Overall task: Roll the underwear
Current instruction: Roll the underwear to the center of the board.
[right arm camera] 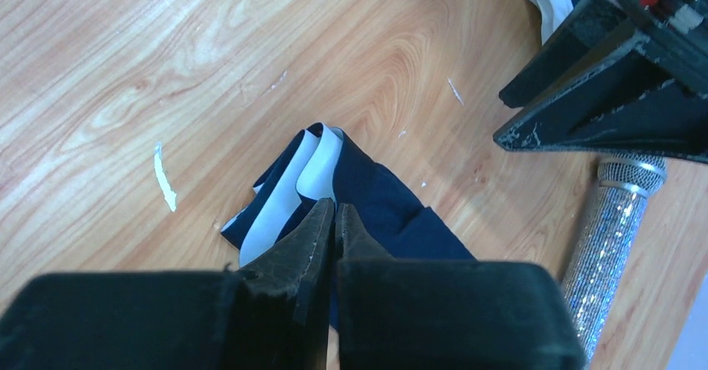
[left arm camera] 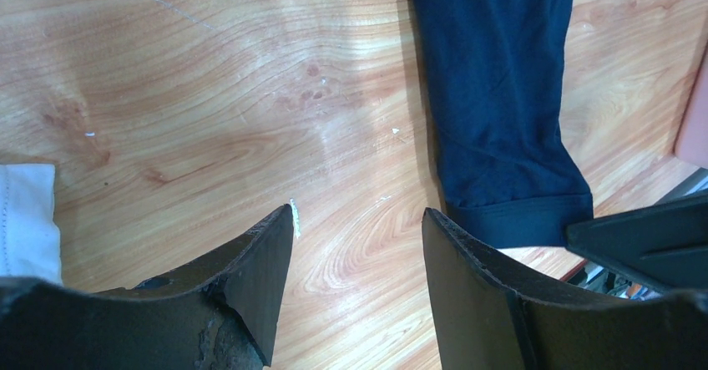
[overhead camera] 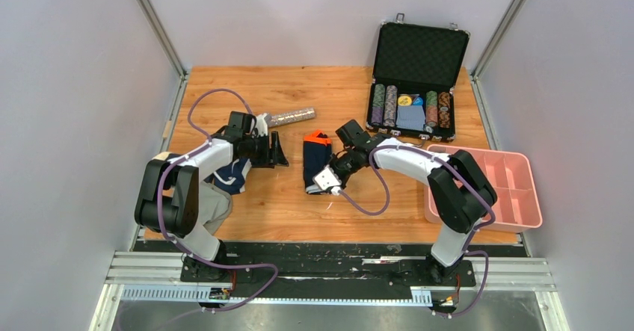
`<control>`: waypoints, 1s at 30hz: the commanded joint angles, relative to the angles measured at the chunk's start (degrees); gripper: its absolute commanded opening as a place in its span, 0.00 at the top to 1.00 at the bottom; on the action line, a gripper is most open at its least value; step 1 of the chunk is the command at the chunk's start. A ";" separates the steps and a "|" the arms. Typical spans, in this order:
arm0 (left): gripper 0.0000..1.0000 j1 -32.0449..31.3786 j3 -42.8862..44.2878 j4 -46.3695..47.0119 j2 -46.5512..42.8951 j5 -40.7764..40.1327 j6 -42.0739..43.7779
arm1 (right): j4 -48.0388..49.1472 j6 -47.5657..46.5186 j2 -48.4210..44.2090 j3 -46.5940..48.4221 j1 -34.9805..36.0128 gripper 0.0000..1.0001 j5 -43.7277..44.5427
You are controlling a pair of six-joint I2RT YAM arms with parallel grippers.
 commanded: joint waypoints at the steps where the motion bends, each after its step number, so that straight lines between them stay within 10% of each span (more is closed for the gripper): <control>1: 0.34 0.54 -0.32 1.47 -0.32 1.69 0.17 | -1.55 -0.17 -1.90 0.82 -1.52 0.97 -1.11; 30: 0.30 -14.31 4.79 12.96 17.02 10.94 -19.37 | 2.85 -0.75 1.00 -5.57 -10.35 0.96 -4.94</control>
